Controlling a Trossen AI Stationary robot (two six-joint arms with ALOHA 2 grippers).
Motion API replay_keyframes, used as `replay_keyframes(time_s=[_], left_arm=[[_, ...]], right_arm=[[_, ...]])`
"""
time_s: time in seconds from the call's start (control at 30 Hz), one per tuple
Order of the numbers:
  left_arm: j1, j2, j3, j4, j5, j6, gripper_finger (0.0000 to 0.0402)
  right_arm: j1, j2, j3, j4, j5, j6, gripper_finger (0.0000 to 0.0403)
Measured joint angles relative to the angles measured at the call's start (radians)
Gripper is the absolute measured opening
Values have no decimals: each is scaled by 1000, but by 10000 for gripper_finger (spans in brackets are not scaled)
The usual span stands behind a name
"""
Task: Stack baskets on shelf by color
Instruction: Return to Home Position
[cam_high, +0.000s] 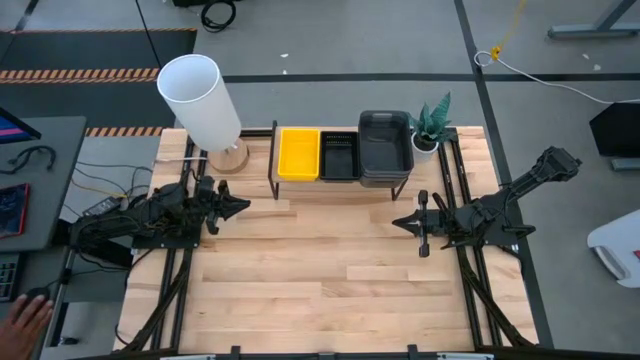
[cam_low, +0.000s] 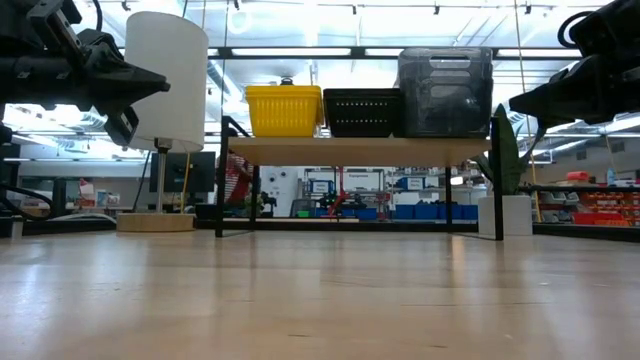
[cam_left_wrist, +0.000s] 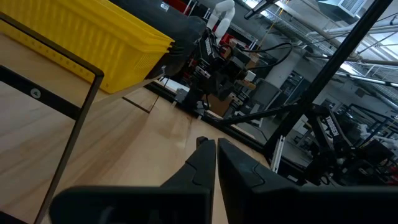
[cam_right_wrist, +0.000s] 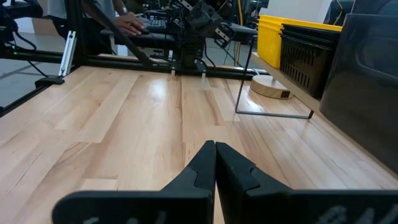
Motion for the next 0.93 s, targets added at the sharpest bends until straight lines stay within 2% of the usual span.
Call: replay_keyframes(time_s=[0.33,0.7,0.93], left_arm=[[0,0,0,0,0,0,33],[0,0,0,0,0,0,24],[0,0,0,0,0,0,33]], right_arm=[[0,0,0,0,0,0,14],[0,0,0,0,0,0,14],[0,0,0,0,0,0,14]])
